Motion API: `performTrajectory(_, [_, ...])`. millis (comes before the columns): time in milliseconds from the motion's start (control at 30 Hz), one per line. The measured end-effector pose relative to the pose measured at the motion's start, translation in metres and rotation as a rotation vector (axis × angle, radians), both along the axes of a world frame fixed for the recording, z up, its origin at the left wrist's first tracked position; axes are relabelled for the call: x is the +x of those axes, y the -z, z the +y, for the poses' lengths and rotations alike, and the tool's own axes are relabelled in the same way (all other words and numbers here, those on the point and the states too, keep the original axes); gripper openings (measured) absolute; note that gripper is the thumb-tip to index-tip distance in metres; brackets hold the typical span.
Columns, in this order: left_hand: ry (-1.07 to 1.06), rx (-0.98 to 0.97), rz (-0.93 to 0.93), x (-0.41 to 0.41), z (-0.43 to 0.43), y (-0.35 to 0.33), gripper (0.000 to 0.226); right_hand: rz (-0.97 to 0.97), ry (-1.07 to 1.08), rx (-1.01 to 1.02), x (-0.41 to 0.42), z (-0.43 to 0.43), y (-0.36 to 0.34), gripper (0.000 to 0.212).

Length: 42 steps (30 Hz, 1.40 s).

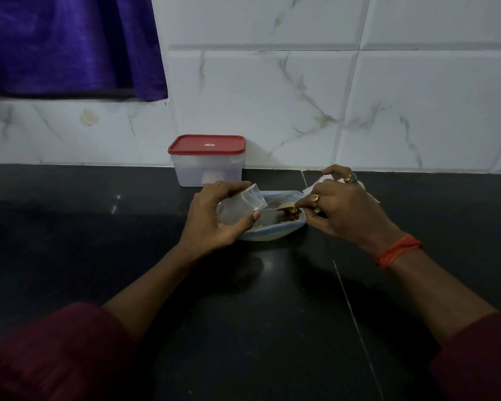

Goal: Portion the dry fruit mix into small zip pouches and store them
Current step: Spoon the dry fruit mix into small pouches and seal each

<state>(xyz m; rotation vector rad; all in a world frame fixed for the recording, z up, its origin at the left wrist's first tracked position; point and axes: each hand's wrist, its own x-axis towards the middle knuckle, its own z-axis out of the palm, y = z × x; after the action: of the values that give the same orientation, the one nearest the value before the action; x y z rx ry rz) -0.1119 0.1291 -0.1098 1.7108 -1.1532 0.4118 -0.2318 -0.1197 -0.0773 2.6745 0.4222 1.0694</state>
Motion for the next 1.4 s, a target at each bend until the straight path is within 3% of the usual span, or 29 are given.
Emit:
performTrajectory(167, [0.004, 0.05, 0.029, 0.001, 0.0, 0.002, 0.052, 0.015, 0.144, 0.077, 0.0, 0.009, 0.001, 0.008])
performTrajectory(400, [-0.006, 0.074, 0.052, 0.003, 0.0, 0.005, 0.05, 0.025, 0.178, 0.199, -0.001, 0.015, 0.002, 0.025])
performTrajectory(600, [-0.002, 0.091, 0.061, 0.002, 0.0, 0.004, 0.051, 0.155, 0.2, 0.222, 0.0, 0.011, 0.002, 0.03])
performTrajectory(733, [-0.017, 0.091, 0.058, 0.001, 0.0, 0.003, 0.052, 0.006, 0.151, 0.272, -0.001, 0.014, 0.003, 0.041])
performTrajectory(933, [-0.01, 0.099, 0.067, -0.002, 0.001, 0.002, 0.054, -0.121, 0.095, 0.485, -0.002, 0.016, 0.004, 0.026])
performTrajectory(1067, [-0.01, 0.118, 0.073, -0.001, 0.002, 0.001, 0.056, -0.114, 0.097, 0.517, -0.003, 0.015, 0.004, 0.018])
performTrajectory(1233, [-0.017, 0.144, 0.087, 0.0, 0.002, 0.003, 0.056, -0.102, 0.104, 0.447, -0.004, 0.014, 0.005, 0.028])
performTrajectory(1333, [-0.007, 0.136, 0.09, 0.0, 0.002, 0.002, 0.054, -0.114, 0.16, 0.554, -0.003, 0.012, 0.005, 0.035])
performTrajectory(1400, [0.01, 0.097, 0.108, -0.001, 0.002, 0.001, 0.053, -0.127, 0.182, 0.639, -0.003, 0.01, 0.005, 0.029])
